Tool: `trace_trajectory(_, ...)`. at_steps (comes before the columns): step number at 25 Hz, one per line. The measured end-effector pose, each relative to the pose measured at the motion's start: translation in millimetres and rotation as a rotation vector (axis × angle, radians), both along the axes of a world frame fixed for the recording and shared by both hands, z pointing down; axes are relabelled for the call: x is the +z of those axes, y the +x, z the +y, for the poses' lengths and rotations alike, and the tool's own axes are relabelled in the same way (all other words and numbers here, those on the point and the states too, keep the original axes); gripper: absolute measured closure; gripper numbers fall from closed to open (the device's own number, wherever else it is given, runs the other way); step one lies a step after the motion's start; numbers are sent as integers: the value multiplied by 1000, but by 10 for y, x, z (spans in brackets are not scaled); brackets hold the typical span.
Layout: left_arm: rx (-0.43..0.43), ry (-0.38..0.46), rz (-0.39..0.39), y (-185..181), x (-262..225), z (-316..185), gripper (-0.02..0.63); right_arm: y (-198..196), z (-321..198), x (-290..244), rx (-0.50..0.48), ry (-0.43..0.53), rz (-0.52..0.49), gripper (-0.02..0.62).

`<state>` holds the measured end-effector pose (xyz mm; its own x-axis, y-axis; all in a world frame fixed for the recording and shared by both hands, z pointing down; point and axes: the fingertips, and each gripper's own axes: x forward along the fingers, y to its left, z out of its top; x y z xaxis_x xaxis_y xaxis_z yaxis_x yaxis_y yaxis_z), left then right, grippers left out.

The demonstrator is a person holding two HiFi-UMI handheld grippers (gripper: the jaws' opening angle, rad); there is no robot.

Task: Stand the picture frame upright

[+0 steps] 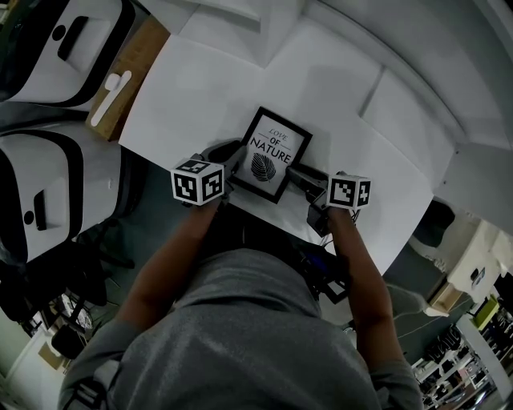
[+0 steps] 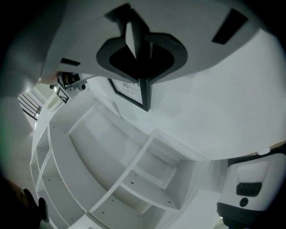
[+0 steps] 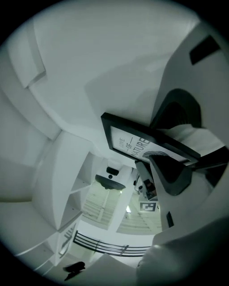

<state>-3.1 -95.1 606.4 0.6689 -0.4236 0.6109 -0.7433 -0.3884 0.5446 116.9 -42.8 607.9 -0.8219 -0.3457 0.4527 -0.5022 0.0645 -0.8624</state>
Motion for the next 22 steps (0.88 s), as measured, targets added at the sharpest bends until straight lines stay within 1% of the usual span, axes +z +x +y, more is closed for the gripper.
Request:
trace_trajectory(4, -31, 2, 48, -26, -37, -18, 539, -91, 12, -15, 24, -53, -100, 419)
trace_trajectory(7, -47, 5, 77, -36, -64, -21, 540, -134, -25, -41, 48, -53, -142, 419)
trace_trajectory(9, -33, 7, 84, -22, -75, -12, 540, -161, -68, -94, 61, -46, -185, 423)
trace_trajectory(11, 1, 20, 72, 12, -80, 11, 540, -226, -127, -210, 73, -32, -255, 426)
trace_trajectory(12, 14, 26, 64, 22, -80, 21, 540, -257, -153, -258, 76, -21, -274, 435)
trace_trajectory(13, 21, 32, 57, 26, -79, 26, 540, -271, -171, -274, 76, -9, -269, 464)
trace_trajectory(14, 23, 36, 53, 28, -78, 27, 541, -272, -183, -274, 75, 3, -251, 514)
trace_trajectory(15, 23, 38, 54, 28, -79, 25, 541, -271, -194, -280, 75, 14, -239, 533)
trace_trajectory(18, 30, 34, 63, 31, -85, 27, 540, -271, -216, -343, 81, 38, -241, 546)
trace_trajectory(22, 77, 50, 48, 67, -80, 23, 537, -243, -231, -376, 69, 92, -192, 554)
